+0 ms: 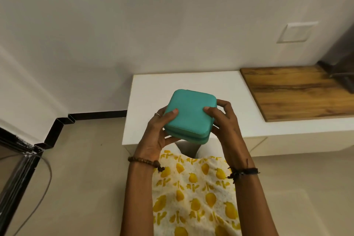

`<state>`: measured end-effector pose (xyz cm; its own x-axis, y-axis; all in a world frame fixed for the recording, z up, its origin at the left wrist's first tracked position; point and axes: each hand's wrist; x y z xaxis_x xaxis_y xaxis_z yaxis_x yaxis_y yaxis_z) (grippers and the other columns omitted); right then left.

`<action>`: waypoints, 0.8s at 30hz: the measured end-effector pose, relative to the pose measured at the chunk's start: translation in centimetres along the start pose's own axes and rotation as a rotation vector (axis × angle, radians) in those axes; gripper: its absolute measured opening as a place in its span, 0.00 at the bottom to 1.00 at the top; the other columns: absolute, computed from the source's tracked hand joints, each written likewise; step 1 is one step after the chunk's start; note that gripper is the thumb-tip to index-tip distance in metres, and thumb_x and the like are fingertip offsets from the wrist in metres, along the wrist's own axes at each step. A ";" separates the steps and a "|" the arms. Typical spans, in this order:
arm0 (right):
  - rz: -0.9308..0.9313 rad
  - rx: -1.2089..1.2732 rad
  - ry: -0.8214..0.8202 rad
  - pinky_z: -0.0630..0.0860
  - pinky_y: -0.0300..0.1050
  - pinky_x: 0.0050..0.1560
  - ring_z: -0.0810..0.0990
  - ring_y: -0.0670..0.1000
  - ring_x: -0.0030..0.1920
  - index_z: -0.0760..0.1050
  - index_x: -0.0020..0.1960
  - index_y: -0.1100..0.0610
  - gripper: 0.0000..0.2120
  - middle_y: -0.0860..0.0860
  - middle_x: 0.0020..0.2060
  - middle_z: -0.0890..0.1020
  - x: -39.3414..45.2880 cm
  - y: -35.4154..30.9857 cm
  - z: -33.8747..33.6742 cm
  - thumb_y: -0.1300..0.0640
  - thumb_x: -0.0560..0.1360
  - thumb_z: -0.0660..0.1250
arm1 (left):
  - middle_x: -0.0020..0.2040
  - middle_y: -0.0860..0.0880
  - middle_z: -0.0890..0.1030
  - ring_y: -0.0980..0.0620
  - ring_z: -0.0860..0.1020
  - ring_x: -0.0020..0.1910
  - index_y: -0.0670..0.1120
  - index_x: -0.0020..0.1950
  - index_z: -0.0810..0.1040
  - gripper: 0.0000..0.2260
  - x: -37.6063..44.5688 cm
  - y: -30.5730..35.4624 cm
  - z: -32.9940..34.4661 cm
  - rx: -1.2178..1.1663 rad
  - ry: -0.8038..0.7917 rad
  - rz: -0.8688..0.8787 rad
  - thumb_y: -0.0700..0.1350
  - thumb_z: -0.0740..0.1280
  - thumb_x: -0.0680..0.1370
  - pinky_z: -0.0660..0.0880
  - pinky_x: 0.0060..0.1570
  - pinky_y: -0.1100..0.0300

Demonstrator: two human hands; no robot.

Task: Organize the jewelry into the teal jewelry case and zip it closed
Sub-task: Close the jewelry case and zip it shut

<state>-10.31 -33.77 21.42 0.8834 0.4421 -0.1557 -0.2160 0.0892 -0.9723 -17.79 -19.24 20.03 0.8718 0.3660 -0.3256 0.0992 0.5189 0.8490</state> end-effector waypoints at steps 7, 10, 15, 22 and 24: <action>0.168 0.015 -0.214 0.76 0.43 0.48 0.82 0.51 0.47 0.80 0.52 0.52 0.12 0.52 0.48 0.84 -0.5 -1.3 -1.3 0.54 0.70 0.65 | 0.35 0.48 0.80 0.51 0.79 0.29 0.44 0.52 0.77 0.27 -1.8 0.6 -0.9 0.067 -0.102 -0.214 0.64 0.60 0.66 0.76 0.29 0.63; 0.229 -0.104 -0.300 0.76 0.41 0.45 0.81 0.49 0.44 0.79 0.51 0.50 0.09 0.51 0.46 0.84 0.0 -2.1 -1.8 0.56 0.73 0.63 | 0.34 0.50 0.81 0.52 0.80 0.31 0.48 0.50 0.80 0.26 -2.3 -0.2 -0.3 0.142 -0.150 -0.228 0.65 0.59 0.66 0.77 0.33 0.60; 0.255 -0.315 -0.272 0.76 0.43 0.45 0.80 0.50 0.45 0.67 0.65 0.49 0.22 0.50 0.49 0.80 1.0 -2.7 -0.9 0.55 0.72 0.68 | 0.39 0.52 0.85 0.51 0.83 0.39 0.52 0.46 0.80 0.15 -2.8 -1.0 0.8 0.071 -0.189 -0.245 0.60 0.67 0.67 0.78 0.44 0.50; 0.166 -0.100 -0.125 0.79 0.50 0.51 0.81 0.55 0.55 0.67 0.66 0.53 0.35 0.54 0.56 0.80 0.1 -1.5 0.0 0.41 0.65 0.73 | 0.47 0.48 0.83 0.48 0.82 0.44 0.49 0.51 0.77 0.17 -2.9 -0.3 1.9 -0.171 -0.018 -0.109 0.54 0.66 0.66 0.81 0.37 0.52; 0.128 -0.049 -0.082 0.79 0.47 0.54 0.80 0.52 0.55 0.65 0.66 0.52 0.28 0.51 0.56 0.78 -0.6 -1.1 0.2 0.47 0.70 0.70 | 0.49 0.47 0.80 0.47 0.80 0.46 0.49 0.52 0.76 0.13 -2.8 0.2 2.1 -0.209 0.062 -0.055 0.51 0.67 0.70 0.80 0.40 0.53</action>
<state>-10.73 -33.94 22.60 0.8125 0.5186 -0.2661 -0.3024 -0.0152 -0.9530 -19.19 -21.78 21.95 0.8358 0.3766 -0.3995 0.0386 0.6856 0.7269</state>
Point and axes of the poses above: each hand's wrist, its own x-axis towards the middle knuckle, its own z-axis out of the palm, y = z × x
